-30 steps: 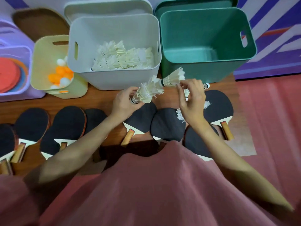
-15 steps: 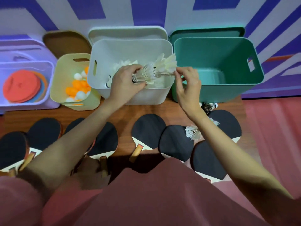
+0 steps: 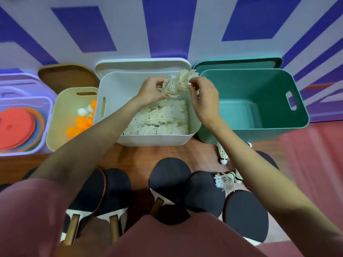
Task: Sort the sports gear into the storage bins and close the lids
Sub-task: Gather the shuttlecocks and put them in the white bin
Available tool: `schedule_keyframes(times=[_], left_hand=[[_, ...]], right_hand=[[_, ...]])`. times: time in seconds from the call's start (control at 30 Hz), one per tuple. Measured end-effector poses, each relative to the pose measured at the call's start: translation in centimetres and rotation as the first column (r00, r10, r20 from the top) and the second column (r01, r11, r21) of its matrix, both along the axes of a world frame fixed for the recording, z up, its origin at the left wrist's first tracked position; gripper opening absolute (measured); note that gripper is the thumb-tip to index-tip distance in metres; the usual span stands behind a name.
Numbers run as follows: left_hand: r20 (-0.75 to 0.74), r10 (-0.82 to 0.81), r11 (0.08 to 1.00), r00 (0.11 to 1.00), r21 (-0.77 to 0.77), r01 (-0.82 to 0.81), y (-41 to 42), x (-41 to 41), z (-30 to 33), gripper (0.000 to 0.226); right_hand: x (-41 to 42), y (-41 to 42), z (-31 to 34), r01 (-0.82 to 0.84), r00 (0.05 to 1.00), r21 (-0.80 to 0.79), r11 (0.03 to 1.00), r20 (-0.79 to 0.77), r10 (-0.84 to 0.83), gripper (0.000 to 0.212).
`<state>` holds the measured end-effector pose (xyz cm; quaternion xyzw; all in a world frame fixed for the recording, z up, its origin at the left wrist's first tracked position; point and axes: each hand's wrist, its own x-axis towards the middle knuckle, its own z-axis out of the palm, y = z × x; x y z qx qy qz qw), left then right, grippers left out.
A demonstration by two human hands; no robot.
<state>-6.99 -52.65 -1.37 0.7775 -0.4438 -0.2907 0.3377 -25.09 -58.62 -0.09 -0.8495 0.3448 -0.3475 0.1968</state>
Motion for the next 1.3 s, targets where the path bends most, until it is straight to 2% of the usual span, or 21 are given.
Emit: schedule_keyframes(times=[0.17, 0.27, 0.37, 0.47, 0.53, 0.67, 0.73, 0.8, 0.93, 1.03, 1.17, 1.3], left_hand=[[0.085, -0.059, 0.993, 0.995, 0.108, 0.049, -0.8, 1.1, -2.5, 0.053], [0.175, -0.092, 0.987, 0.98, 0.148, 0.066, -0.5, 1.8, -4.2, 0.047], [0.285, -0.147, 0.977, 0.947, 0.19, 0.094, -0.1, 2.5, -5.1, 0.045], [0.346, -0.176, 0.971, 0.921, 0.216, 0.105, 0.2, 2.7, -5.1, 0.056], [0.373, -0.181, 0.969, 0.91, 0.225, 0.101, 0.4, 2.7, -5.0, 0.053], [0.409, -0.193, 0.962, 0.892, 0.256, 0.091, 1.0, 2.8, -4.8, 0.05], [0.412, -0.2, 0.961, 0.889, 0.257, 0.097, 1.5, 2.5, -4.4, 0.048], [0.427, -0.203, 0.967, 0.881, 0.231, 0.111, 2.2, 2.1, -3.9, 0.046], [0.452, -0.163, 0.986, 0.877, 0.112, 0.125, 4.1, 0.3, -2.2, 0.04], [0.418, -0.06, 0.992, 0.906, -0.075, 0.1, 6.2, -2.4, -1.2, 0.033], [0.383, -0.013, 0.939, 0.924, -0.314, 0.143, 9.3, -7.5, 0.0, 0.023], [0.393, -0.125, 0.914, 0.911, -0.313, 0.26, 11.2, -12.4, -0.2, 0.023]], right_hand=[[1.7, -1.1, -1.9, -0.036, 0.991, 0.036, 0.999, -0.13, 0.04, 0.022], [2.4, -1.6, -3.0, -0.04, 0.955, 0.025, 0.999, -0.292, 0.046, 0.023], [2.9, -2.0, -3.5, -0.057, 0.869, 0.02, 0.998, -0.492, 0.059, 0.027], [3.5, -2.1, -3.2, -0.072, 0.776, 0.035, 0.997, -0.626, 0.078, 0.023], [4.0, -2.0, -2.7, -0.102, 0.701, 0.042, 0.994, -0.706, 0.102, 0.024], [4.8, -1.8, -2.2, -0.141, 0.575, 0.098, 0.985, -0.802, 0.162, 0.027], [4.9, -1.7, -2.1, -0.138, 0.551, 0.132, 0.982, -0.814, 0.187, 0.029], [4.7, -1.5, -1.7, -0.134, 0.586, 0.146, 0.98, -0.786, 0.197, 0.027], [2.2, -0.2, -0.9, -0.189, 0.728, 0.122, 0.974, -0.648, 0.223, 0.031], [-1.5, 1.7, -0.3, -0.261, 0.837, 0.112, 0.959, -0.469, 0.282, 0.037], [-7.7, 4.2, 0.0, -0.248, 0.908, 0.083, 0.965, -0.328, 0.262, 0.037], [-14.2, 5.6, -1.2, -0.151, 0.942, 0.091, 0.984, -0.289, 0.171, 0.036]])
